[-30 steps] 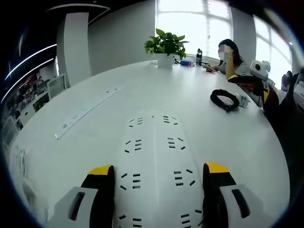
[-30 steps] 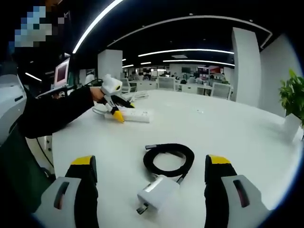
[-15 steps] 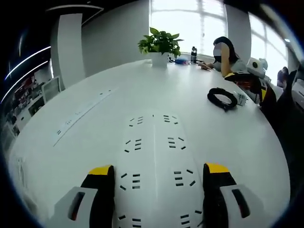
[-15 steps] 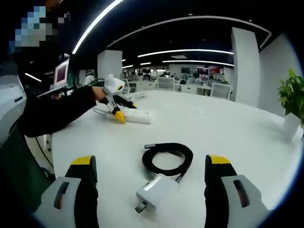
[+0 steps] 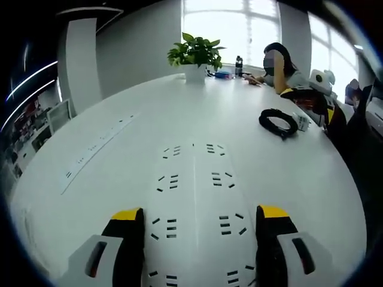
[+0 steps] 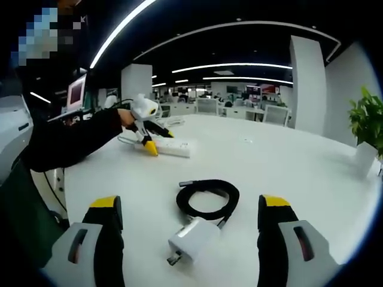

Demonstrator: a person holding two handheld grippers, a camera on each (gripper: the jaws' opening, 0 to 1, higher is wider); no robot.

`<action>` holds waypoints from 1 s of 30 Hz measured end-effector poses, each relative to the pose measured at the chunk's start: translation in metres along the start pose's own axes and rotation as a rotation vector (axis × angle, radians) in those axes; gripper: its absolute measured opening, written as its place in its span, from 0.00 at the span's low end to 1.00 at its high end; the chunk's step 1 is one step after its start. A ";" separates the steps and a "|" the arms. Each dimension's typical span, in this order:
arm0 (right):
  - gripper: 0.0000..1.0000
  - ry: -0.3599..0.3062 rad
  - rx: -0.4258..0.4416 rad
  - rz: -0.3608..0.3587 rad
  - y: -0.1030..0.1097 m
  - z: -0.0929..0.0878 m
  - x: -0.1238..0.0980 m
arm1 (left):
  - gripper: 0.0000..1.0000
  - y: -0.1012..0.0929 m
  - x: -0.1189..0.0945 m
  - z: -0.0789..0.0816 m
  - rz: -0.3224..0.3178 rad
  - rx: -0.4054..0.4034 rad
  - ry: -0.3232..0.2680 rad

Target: Straighten the power strip on the desk, plug the charger into it

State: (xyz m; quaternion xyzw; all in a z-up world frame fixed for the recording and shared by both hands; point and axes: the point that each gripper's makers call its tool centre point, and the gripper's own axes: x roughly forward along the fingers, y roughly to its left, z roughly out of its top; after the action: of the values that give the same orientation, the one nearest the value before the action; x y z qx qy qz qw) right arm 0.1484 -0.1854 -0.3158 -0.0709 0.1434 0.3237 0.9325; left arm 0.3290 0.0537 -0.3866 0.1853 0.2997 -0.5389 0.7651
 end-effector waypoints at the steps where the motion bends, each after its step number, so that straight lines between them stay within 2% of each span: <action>1: 0.94 0.000 0.000 -0.001 0.000 0.000 0.000 | 0.77 0.000 0.001 0.001 -0.002 0.002 0.000; 20: 0.93 0.006 0.005 -0.004 -0.002 -0.003 0.000 | 0.77 -0.010 0.010 0.009 -0.048 0.043 0.004; 30: 0.93 0.007 0.008 -0.011 -0.004 -0.004 -0.001 | 0.77 -0.008 0.015 0.013 -0.071 0.062 0.006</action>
State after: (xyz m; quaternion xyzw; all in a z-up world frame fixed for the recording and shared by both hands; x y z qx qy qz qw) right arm 0.1488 -0.1900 -0.3193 -0.0691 0.1477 0.3177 0.9341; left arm 0.3283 0.0329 -0.3863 0.1996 0.2915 -0.5742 0.7386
